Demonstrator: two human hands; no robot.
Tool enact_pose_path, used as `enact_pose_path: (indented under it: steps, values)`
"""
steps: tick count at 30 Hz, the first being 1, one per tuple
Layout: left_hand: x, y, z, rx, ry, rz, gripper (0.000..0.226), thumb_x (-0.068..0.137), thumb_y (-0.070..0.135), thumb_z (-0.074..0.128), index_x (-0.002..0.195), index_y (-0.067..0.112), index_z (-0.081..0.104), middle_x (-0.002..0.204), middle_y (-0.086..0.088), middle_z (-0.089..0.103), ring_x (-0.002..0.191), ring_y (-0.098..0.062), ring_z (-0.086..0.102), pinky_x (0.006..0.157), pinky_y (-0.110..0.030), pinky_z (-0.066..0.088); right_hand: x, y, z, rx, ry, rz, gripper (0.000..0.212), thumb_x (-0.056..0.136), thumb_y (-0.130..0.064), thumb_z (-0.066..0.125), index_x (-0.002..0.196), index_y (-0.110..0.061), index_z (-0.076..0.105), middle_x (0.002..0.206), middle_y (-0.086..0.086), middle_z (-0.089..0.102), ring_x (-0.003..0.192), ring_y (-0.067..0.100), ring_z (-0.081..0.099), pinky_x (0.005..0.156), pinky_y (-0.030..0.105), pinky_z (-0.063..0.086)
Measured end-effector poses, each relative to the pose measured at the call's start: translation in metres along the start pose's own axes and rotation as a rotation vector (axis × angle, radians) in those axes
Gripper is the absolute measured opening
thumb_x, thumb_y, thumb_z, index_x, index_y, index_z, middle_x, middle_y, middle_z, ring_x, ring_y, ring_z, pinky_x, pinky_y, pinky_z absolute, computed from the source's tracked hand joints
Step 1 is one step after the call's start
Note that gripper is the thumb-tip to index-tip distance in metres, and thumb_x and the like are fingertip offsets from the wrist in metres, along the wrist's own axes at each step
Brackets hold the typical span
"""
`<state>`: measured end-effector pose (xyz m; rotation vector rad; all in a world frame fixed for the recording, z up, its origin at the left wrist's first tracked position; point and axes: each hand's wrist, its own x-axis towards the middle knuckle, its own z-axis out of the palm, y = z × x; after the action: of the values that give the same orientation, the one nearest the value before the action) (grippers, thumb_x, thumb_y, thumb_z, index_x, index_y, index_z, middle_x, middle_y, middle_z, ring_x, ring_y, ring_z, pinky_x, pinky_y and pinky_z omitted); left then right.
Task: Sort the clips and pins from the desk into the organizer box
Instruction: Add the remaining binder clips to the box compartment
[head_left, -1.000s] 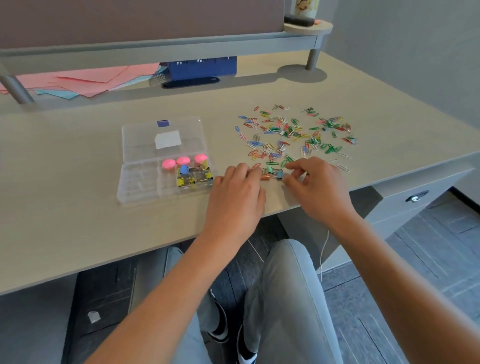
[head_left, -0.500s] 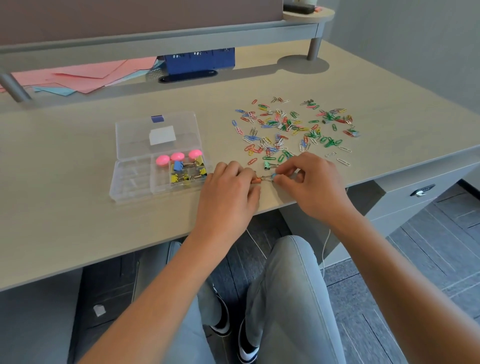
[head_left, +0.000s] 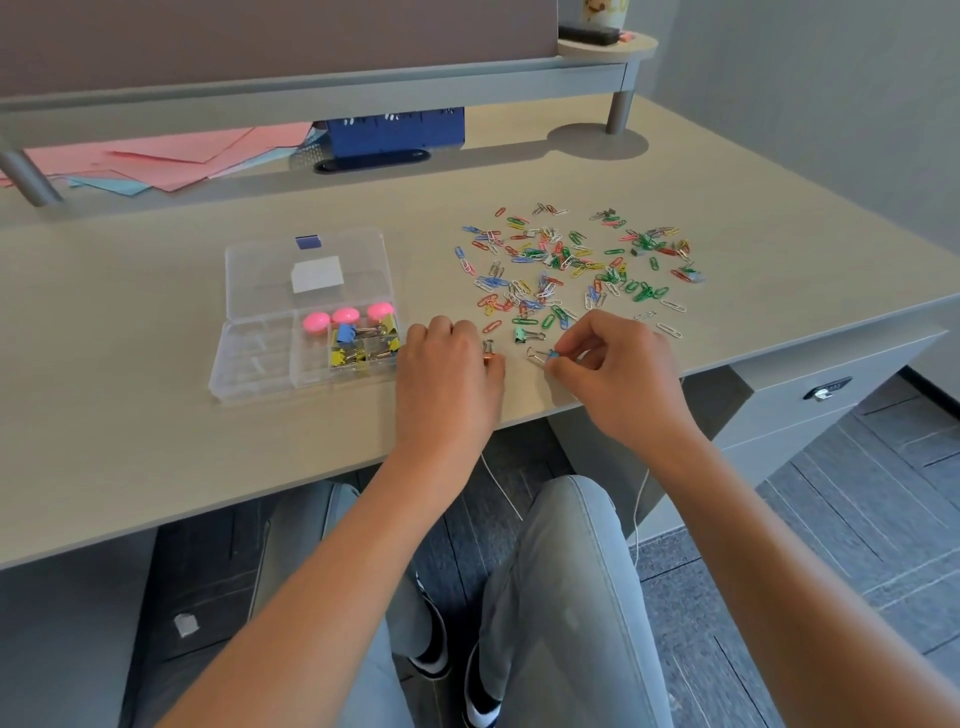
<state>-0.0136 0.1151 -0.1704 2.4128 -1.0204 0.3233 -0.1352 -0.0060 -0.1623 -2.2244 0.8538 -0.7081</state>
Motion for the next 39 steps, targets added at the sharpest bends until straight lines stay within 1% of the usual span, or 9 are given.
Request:
enact_pose_path:
  steps: [5,8,12,16,20,24,27,32,39]
  values:
    - [-0.006,-0.007,-0.009,-0.026,-0.044,0.03,0.018,0.092,0.023,0.058,0.101,0.011,0.069,0.094,-0.006,0.061,0.093,-0.028,0.054,0.077,-0.043,0.048,0.002,-0.003,0.001,0.04,-0.008,0.022,0.012,0.087,-0.022,0.078,0.097,-0.026,0.073,0.085,-0.012,0.069,0.078,0.009,0.063,0.071,0.028,0.056]
    - [-0.018,-0.02,-0.021,-0.082,-0.05,0.068,0.019,0.095,0.02,0.058,0.107,0.011,0.069,0.099,-0.005,0.061,0.099,-0.025,0.053,0.08,-0.041,0.048,0.005,-0.014,0.009,0.111,-0.013,0.024,0.009,0.087,-0.022,0.077,0.094,-0.027,0.077,0.084,-0.012,0.071,0.077,0.006,0.065,0.071,0.024,0.054]
    - [-0.037,-0.047,-0.044,-0.126,-0.015,0.077,0.014,0.093,0.019,0.059,0.102,0.012,0.068,0.099,0.0,0.059,0.099,-0.021,0.052,0.078,-0.036,0.047,0.01,-0.042,0.03,0.216,0.005,0.043,0.006,0.085,-0.023,0.078,0.089,-0.027,0.075,0.078,-0.011,0.072,0.073,0.002,0.067,0.07,0.019,0.049]
    - [-0.046,-0.084,-0.063,-0.089,0.044,0.062,0.01,0.086,0.02,0.063,0.091,0.012,0.065,0.097,-0.001,0.057,0.097,-0.023,0.049,0.077,-0.041,0.047,0.014,-0.079,0.058,0.248,-0.063,-0.032,0.007,0.087,-0.021,0.075,0.09,-0.027,0.073,0.082,-0.004,0.073,0.078,0.015,0.069,0.074,0.028,0.055]
    - [-0.053,-0.12,-0.075,-0.063,0.05,0.053,0.013,0.082,0.022,0.066,0.091,0.013,0.067,0.113,-0.003,0.06,0.115,-0.026,0.048,0.091,-0.046,0.046,0.015,-0.115,0.089,0.2,-0.144,-0.112,0.01,0.089,-0.018,0.073,0.095,-0.025,0.076,0.08,-0.004,0.073,0.074,0.01,0.067,0.07,0.024,0.052]
    - [-0.055,-0.14,-0.077,-0.069,-0.001,0.062,0.008,0.082,0.023,0.067,0.089,0.019,0.068,0.136,-0.005,0.059,0.141,-0.025,0.037,0.117,-0.048,0.024,0.017,-0.139,0.112,0.135,-0.168,-0.104,0.009,0.084,-0.022,0.078,0.093,-0.022,0.077,0.071,-0.009,0.071,0.067,0.004,0.065,0.061,0.017,0.047]
    - [-0.056,-0.147,-0.076,-0.097,-0.025,0.057,0.01,0.085,0.026,0.064,0.092,0.019,0.067,0.142,-0.005,0.056,0.141,-0.022,0.04,0.12,-0.048,0.016,0.021,-0.149,0.12,0.041,-0.163,-0.12,0.003,0.082,-0.023,0.08,0.083,-0.025,0.078,0.069,-0.013,0.07,0.068,0.006,0.067,0.065,0.026,0.054]
    - [-0.061,-0.149,-0.075,-0.101,-0.005,0.084,0.012,0.086,0.028,0.062,0.092,0.02,0.067,0.141,-0.006,0.057,0.138,-0.022,0.044,0.121,-0.049,0.019,0.023,-0.156,0.128,-0.07,-0.187,-0.101,0.005,0.082,-0.028,0.079,0.077,-0.029,0.077,0.068,-0.014,0.068,0.07,0.01,0.066,0.068,0.032,0.056]
    - [-0.069,-0.15,-0.074,-0.112,-0.001,0.112,0.014,0.085,0.028,0.062,0.093,0.018,0.066,0.14,-0.005,0.057,0.138,-0.02,0.043,0.12,-0.05,0.02,0.014,-0.154,0.143,-0.154,-0.158,-0.128,0.006,0.08,-0.024,0.074,0.075,-0.026,0.076,0.064,-0.012,0.065,0.066,0.012,0.063,0.058,0.024,0.043]
